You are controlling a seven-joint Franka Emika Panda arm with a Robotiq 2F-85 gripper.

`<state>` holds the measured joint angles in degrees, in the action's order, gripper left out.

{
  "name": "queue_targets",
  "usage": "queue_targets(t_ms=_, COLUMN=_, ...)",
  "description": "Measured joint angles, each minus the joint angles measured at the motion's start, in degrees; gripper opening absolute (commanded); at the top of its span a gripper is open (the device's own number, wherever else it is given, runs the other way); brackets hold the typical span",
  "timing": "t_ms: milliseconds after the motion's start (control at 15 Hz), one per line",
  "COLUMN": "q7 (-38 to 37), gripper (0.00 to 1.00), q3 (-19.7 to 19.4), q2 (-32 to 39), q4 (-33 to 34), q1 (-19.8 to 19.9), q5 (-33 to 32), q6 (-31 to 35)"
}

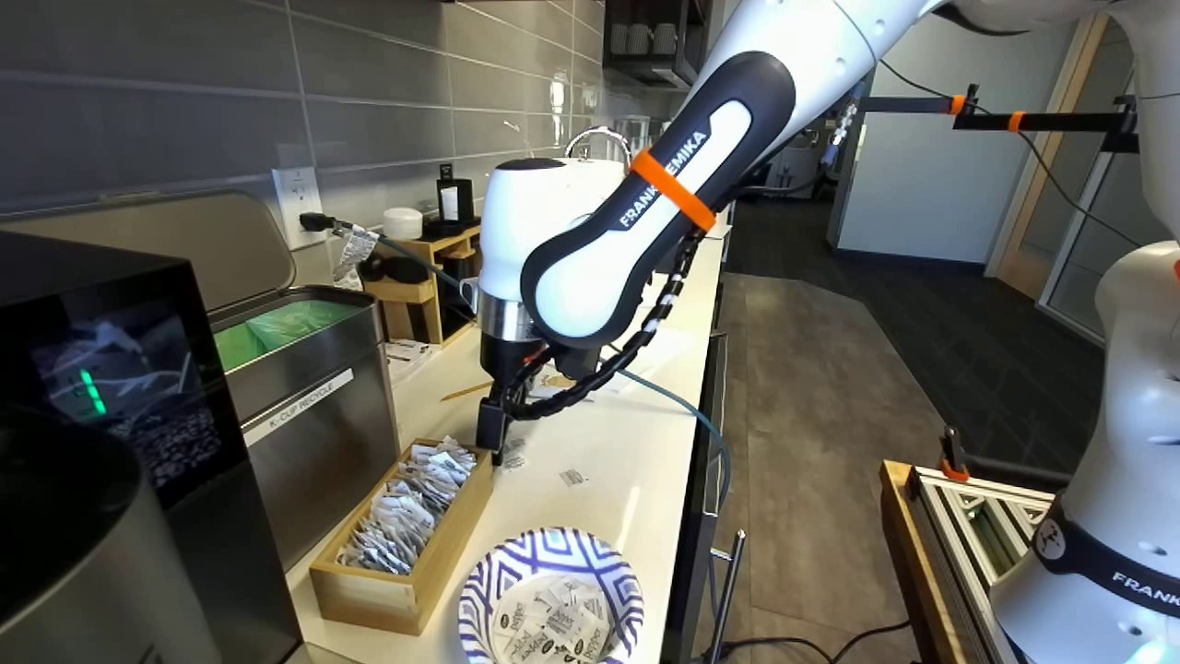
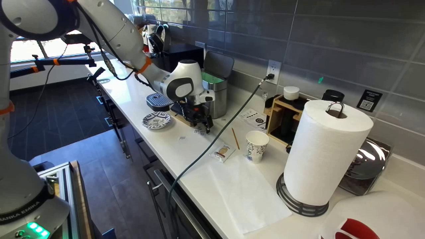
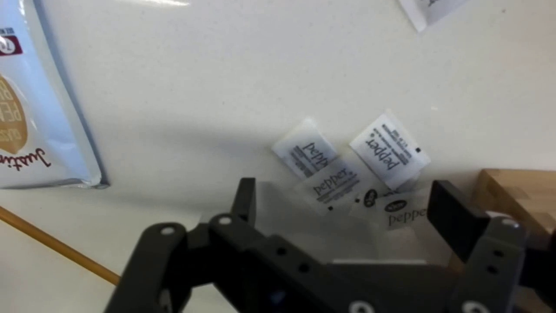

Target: Put the objects on the plate

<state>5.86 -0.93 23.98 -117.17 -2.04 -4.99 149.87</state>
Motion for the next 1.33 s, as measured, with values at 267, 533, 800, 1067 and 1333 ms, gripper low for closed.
queue_targets(t_ms=267, q7=-1.00, gripper=1.00, q3=-0.04, q2=0.84, q4=2.03, q1=-0.01, q5=-0.08, q6=-3.08)
queue_targets(t_ms=533, q7=4.32, gripper=1.00, q3=1.81, q2=1.14, q4=2.48, q1=2.27, q5=1.61, q6=-3.92)
queue_targets(t_ms=800, q7=21.30, gripper=1.00, q3=6.09, q2=0.36, q4=-1.18, q1=8.69, q5=4.18, q6=0.56)
queue_targets(t_ms=1067, q7=32.38, gripper=1.00, q3=9.74, q2=0.08, q4=-3.24, q1=12.57, q5=5.70, q6=1.60)
queue_targets(t_ms=1333, q7=35.42, gripper=1.00, q3=11.47, q2=-0.05, q4=-3.27, q1=12.34, q5=5.90, q6=1.60)
